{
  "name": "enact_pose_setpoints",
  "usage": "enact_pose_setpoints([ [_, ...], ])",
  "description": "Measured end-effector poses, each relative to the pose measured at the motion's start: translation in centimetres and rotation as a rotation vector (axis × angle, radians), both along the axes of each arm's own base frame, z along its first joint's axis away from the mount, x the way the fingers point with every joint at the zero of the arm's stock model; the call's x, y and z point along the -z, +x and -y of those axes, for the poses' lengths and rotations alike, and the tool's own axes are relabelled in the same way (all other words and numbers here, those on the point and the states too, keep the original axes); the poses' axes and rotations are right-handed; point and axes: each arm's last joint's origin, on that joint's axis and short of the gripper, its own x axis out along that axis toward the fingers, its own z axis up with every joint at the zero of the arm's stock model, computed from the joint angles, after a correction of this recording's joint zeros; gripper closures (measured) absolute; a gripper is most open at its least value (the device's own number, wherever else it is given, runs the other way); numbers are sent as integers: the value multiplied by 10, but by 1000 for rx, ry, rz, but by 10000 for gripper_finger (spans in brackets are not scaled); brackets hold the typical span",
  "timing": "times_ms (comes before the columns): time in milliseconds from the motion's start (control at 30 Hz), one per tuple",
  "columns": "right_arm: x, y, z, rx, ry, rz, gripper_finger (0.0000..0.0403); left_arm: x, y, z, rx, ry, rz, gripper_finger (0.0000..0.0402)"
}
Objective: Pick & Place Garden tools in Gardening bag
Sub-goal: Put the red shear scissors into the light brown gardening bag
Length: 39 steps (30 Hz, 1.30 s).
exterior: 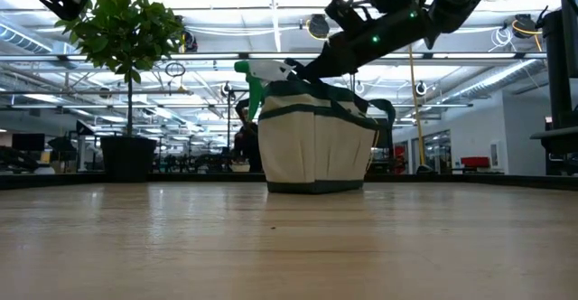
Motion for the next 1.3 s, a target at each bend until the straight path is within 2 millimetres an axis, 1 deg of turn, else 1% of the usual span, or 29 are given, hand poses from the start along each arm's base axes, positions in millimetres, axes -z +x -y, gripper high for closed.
enact_pose_setpoints([
  [333,5,0,-3,-134,-119,-89,357,0,0,0,-1,-8,-1,144],
  [600,8,-2,-3,-169,-202,-156,356,0,0,0,-4,-29,-6,144],
  [833,9,-2,-3,-169,-211,-165,353,0,0,0,-4,-29,-7,144],
  [933,9,-2,-3,-160,-212,-167,341,0,0,0,-4,-25,-10,144],
  [1100,9,-2,-1,-94,-224,-178,310,0,0,0,-4,-24,-11,144],
  [1300,9,-2,-1,-92,-224,-178,286,1,0,0,-4,-19,-16,144],
])
